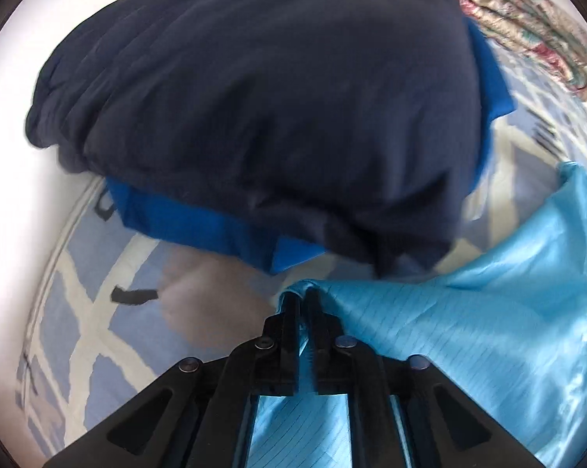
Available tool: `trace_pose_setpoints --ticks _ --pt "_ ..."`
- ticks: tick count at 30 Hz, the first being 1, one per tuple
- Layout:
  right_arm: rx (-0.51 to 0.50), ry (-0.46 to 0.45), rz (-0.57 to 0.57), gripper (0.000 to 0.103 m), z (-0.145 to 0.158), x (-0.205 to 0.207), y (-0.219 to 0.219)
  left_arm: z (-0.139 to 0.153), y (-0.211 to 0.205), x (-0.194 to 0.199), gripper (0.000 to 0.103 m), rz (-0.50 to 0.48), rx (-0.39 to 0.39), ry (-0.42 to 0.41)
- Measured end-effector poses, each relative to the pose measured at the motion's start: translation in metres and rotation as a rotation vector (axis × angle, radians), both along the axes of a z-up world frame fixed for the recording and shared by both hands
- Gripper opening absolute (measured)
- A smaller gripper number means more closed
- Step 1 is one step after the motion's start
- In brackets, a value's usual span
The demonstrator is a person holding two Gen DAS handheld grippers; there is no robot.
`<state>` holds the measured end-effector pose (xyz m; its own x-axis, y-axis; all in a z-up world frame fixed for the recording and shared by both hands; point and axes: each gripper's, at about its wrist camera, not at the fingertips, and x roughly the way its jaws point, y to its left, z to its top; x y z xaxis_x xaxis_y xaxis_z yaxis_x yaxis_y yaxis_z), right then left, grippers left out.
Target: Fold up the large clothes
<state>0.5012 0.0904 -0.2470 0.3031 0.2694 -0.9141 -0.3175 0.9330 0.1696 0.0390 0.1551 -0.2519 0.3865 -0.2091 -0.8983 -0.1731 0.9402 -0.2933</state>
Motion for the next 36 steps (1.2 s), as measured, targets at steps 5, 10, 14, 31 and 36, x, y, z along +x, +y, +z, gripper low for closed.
trace_pose_setpoints --ticks 5,10,14,31,36 --pt "0.206 -0.094 0.025 0.045 0.048 -0.029 -0.051 0.003 0.000 0.002 0.004 -0.015 0.020 0.009" --pt "0.208 -0.175 -0.103 0.050 0.071 -0.040 -0.141 0.018 0.011 -0.002 0.029 0.010 0.048 -0.027" --pt "0.192 -0.138 -0.317 0.052 0.059 -0.024 -0.226 0.037 0.020 -0.004 0.029 0.050 0.038 -0.100" --pt "0.425 -0.007 -0.426 0.006 -0.026 0.055 -0.287 0.004 -0.014 0.038 0.028 -0.024 0.073 -0.001" --pt "0.448 -0.202 -0.401 0.000 0.010 0.065 -0.278 0.001 -0.015 0.039 0.028 -0.017 0.090 0.009"
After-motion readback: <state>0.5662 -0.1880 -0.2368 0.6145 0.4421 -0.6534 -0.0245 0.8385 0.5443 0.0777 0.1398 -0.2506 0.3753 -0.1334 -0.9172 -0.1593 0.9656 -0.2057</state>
